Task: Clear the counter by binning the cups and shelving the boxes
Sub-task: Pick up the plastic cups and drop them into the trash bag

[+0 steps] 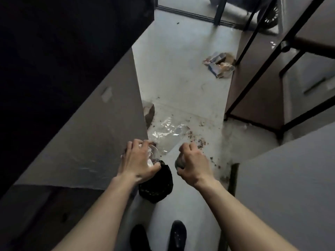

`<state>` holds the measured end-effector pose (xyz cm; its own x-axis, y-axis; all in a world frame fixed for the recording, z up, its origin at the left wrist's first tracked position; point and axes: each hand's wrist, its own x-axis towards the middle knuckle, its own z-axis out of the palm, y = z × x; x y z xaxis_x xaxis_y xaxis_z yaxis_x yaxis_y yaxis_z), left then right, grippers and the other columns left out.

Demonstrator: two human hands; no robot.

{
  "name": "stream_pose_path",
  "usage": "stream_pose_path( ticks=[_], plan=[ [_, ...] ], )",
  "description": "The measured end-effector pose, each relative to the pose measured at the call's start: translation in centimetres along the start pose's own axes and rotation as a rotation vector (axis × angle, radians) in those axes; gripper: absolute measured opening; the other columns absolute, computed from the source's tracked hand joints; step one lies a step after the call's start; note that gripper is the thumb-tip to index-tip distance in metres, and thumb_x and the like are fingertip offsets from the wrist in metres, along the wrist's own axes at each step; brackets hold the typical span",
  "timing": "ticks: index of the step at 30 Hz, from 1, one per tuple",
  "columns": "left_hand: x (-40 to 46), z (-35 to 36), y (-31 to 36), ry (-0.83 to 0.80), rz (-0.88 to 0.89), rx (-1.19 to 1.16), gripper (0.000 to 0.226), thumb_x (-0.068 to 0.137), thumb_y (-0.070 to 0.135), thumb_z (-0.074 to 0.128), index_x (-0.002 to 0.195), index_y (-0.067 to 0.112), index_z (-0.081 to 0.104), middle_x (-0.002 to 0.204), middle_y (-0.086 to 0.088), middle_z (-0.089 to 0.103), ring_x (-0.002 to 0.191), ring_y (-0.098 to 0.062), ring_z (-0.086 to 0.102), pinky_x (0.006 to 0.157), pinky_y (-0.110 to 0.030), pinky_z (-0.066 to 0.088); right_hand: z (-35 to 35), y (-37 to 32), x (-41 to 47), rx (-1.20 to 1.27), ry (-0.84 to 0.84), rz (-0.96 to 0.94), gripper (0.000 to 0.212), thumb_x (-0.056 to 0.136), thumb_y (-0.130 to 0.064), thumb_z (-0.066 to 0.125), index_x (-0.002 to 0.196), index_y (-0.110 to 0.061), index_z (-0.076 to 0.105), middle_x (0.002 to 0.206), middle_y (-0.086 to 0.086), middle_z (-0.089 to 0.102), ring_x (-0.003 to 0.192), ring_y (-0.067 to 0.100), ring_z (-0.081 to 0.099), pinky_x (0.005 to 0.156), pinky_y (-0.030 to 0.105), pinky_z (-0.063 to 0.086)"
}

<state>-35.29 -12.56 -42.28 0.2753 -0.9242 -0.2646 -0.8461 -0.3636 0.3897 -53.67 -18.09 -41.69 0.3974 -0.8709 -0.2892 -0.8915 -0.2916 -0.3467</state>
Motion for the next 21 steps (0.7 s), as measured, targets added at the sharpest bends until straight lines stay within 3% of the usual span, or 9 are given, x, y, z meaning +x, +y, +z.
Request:
stream_pose_path(
  ticks=[10,16,21],
  plan=[
    [3.9,18.8,-6.6,-0.158,-0.097,-0.013,0.087,0.067,0.058,0.064,0.144,0.026,0.041,0.136,-0.004,0.046,0.127,-0.029,0.042,0.101,-0.047,0.045,17.1,6.0,4.6,0.053,-0.095,0.048,0.049,0.075,-0.02,0.074,0.119,-0.02,0.051,0.116,0.004,0.053,0.098,0.031,0.059,0.075,0.042,0.053],
    [6.7,25.7,-8.1,-0.183,-0.09,0.016,0.088,0.074,0.057,0.066,0.151,0.026,0.033,0.146,-0.003,0.041,0.133,-0.027,0.04,0.11,-0.04,0.036,21.7,8.8,5.9,0.061,-0.13,0.041,0.049,0.077,-0.022,0.074,0.119,-0.022,0.05,0.116,0.0,0.054,0.098,0.027,0.059,0.075,0.039,0.053],
    [7.7,28.5,-9.8,-0.209,-0.123,0.056,0.099,0.075,0.061,0.066,0.157,0.028,0.021,0.161,-0.011,0.021,0.147,-0.034,0.025,0.123,-0.045,0.019,23.2,9.9,6.6,0.068,-0.167,0.039,0.048,0.078,-0.024,0.074,0.121,-0.022,0.05,0.117,0.0,0.053,0.101,0.025,0.058,0.079,0.038,0.054]
  ],
)
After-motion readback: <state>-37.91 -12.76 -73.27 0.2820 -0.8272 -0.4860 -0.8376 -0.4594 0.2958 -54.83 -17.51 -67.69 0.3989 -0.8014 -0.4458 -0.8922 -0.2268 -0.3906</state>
